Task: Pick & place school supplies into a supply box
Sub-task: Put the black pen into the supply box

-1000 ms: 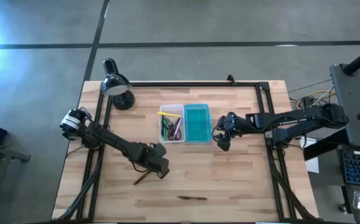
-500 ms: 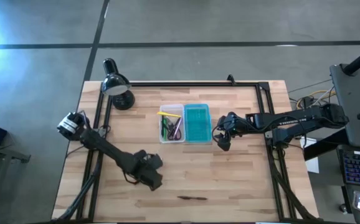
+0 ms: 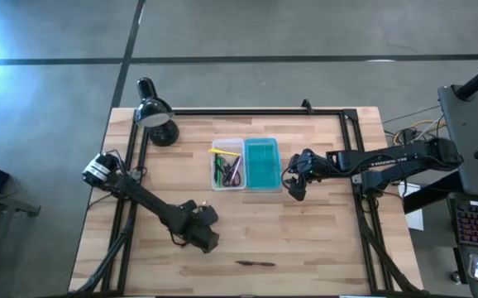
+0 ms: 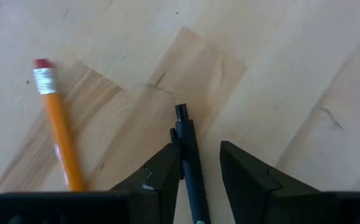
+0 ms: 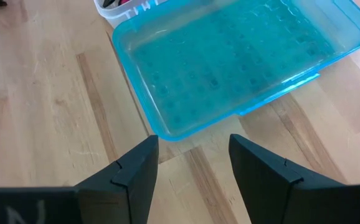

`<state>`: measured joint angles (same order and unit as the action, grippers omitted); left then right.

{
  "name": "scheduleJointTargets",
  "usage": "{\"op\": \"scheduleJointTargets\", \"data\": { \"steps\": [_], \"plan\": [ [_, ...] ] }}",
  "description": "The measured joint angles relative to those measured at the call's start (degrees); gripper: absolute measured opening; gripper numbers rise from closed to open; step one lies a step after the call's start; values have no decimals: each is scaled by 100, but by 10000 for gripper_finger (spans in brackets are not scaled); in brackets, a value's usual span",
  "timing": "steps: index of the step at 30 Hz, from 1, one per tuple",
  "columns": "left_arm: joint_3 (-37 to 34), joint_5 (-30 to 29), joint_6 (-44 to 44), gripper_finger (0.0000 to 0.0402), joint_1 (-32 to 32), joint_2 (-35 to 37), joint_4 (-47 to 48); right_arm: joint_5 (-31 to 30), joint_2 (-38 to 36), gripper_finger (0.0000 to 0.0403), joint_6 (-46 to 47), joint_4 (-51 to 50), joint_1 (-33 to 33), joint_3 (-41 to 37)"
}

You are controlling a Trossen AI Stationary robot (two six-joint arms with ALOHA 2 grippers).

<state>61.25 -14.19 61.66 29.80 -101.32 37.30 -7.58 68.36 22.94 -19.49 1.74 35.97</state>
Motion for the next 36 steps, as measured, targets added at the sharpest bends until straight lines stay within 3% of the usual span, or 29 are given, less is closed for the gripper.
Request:
{"op": "scheduleJointTargets", "data": {
  "steps": [18,27,36],
  "plan": [
    [-80,283,194,95,-55,-184,75,3,0,187,-2,7,2,-2],
    [-88,492,205,21,-282,-197,193,3,-1,187,-17,7,2,-4],
    [-3,576,376,6,-981,289,-29,5,-2,187,15,11,2,-7]
  ]
}}
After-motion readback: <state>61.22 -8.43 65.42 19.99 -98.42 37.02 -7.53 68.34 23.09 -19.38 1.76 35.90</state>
